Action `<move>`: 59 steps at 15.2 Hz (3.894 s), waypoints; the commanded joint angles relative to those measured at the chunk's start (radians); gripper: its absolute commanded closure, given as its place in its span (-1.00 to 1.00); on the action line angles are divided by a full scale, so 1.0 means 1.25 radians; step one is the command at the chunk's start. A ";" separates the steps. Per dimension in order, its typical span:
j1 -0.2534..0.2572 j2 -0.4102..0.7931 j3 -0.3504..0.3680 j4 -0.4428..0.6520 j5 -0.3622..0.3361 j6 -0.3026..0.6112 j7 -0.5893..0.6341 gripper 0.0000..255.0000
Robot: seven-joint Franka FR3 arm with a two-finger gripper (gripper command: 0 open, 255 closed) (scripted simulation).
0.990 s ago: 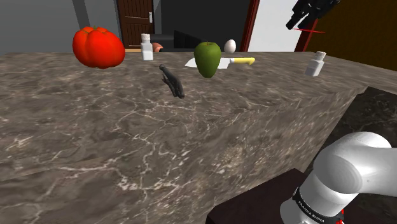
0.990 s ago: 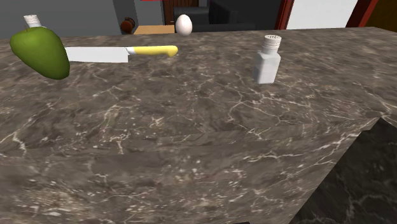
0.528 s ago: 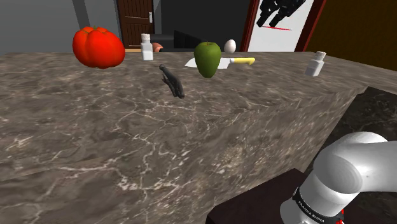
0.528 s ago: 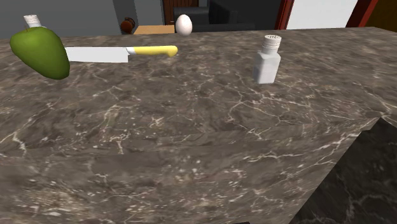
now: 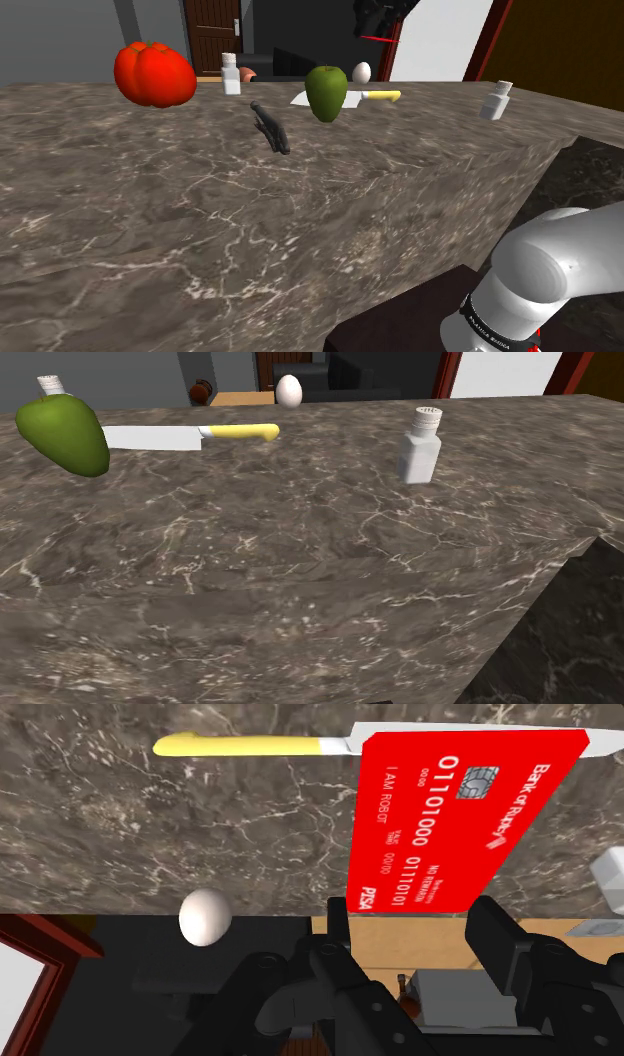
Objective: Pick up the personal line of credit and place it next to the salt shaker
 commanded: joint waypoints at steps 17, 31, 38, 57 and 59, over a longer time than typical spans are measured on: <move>0.020 0.627 0.279 0.618 -0.324 -0.087 0.285 1.00; 0.078 0.746 0.280 0.656 -0.413 -0.041 0.349 1.00; 0.047 0.707 0.277 0.528 -0.398 0.051 0.373 1.00; 0.025 0.677 0.265 0.364 -0.403 0.185 0.417 1.00; 0.025 0.676 0.265 0.364 -0.403 0.185 0.417 -1.00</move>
